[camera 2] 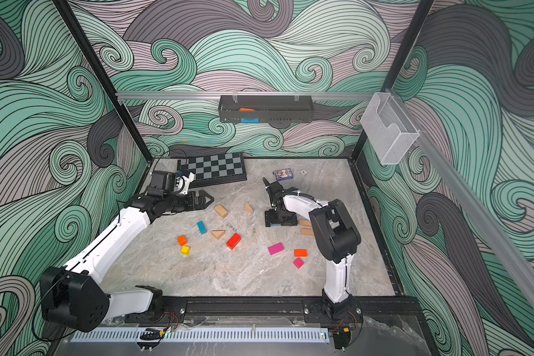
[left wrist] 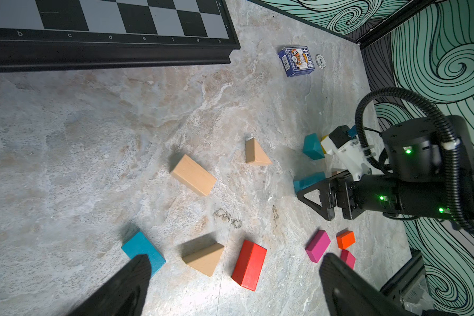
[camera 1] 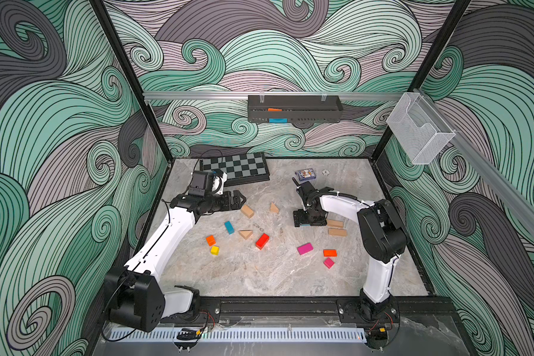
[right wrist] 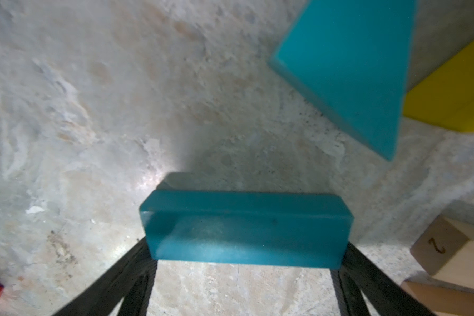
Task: Assemble a carrot with building blocks
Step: Assemble the building block at the center of the board.
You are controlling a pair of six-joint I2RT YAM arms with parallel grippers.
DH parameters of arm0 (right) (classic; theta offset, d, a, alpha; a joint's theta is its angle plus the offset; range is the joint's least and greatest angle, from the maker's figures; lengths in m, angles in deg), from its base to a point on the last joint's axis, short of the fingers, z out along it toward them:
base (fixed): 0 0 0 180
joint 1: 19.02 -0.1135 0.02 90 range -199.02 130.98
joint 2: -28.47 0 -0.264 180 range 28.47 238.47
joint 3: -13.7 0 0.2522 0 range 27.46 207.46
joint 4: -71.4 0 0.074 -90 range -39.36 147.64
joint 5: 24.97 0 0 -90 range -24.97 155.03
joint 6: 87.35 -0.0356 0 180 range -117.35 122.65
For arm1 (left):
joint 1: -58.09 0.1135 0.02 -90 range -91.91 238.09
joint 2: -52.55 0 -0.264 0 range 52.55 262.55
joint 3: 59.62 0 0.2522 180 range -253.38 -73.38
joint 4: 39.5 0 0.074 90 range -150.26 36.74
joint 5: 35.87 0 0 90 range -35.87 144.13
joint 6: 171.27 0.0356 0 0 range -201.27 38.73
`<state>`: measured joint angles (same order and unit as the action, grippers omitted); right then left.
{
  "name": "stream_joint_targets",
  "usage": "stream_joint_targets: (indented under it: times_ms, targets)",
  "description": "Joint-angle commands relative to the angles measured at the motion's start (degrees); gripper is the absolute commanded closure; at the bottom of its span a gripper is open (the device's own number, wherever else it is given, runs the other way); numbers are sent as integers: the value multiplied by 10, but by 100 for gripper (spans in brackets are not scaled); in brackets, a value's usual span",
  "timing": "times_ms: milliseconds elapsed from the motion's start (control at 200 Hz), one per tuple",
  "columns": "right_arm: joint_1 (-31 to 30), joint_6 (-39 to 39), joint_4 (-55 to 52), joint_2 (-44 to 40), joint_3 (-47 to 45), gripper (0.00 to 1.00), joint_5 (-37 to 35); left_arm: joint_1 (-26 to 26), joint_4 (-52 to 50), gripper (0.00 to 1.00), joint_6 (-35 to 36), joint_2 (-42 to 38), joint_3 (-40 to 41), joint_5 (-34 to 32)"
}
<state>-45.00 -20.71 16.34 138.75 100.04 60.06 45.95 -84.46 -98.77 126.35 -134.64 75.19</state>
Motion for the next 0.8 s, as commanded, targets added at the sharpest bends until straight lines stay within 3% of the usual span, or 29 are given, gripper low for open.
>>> stream_joint_targets:
  times_ms: [0,455,795]
  targets:
    - [18,-13,-7,-4,-8,23,-37,-2,9,3,9,6,-10,7]
    - [71,11,-8,24,23,21,-39,-3,14,3,6,17,-17,11]
    - [67,13,-8,43,44,21,-31,-4,16,4,5,23,-16,10]
